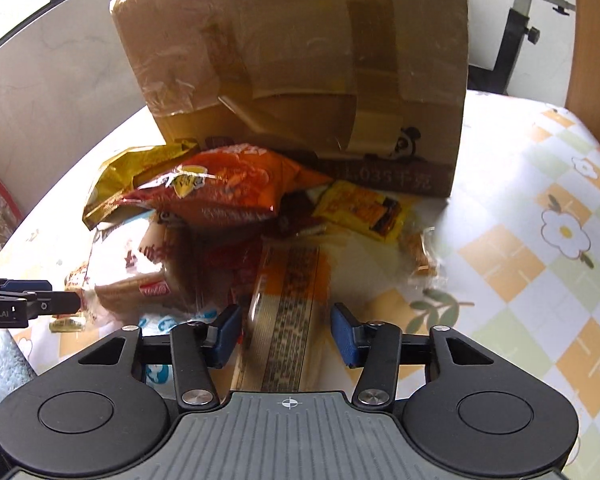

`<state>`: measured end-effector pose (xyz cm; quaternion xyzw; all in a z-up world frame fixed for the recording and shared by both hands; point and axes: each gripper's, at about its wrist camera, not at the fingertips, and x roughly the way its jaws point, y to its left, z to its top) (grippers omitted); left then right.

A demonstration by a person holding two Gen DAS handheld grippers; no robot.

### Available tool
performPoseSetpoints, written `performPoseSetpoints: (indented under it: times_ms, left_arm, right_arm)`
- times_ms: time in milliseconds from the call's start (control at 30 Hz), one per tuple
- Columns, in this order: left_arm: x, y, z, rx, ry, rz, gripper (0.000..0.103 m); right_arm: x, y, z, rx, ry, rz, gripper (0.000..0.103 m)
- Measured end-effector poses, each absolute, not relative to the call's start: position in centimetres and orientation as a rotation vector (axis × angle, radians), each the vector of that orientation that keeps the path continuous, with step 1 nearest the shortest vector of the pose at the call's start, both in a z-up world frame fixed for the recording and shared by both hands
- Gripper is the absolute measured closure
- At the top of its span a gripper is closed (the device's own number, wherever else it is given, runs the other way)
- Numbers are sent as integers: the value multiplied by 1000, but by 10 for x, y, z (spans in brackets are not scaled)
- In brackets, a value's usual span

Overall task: Organize snacks
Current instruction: 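Lower the left gripper to the gold spicy snack packet while the right gripper lowers to the orange wafer bar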

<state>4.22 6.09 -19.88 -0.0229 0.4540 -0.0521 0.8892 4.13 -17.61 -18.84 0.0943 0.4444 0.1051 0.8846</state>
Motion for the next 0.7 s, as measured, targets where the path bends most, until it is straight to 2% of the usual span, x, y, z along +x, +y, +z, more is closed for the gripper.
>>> performPoseSetpoints:
  times_ms: [333, 700]
  left_arm:
    - [54, 65, -206, -91, 940, -45, 34]
    - [54, 48, -209, -9, 921, -1, 33]
  right_arm:
    - [41, -177, -193, 218, 913, 234, 63]
    - [41, -176, -194, 232, 899, 245, 63]
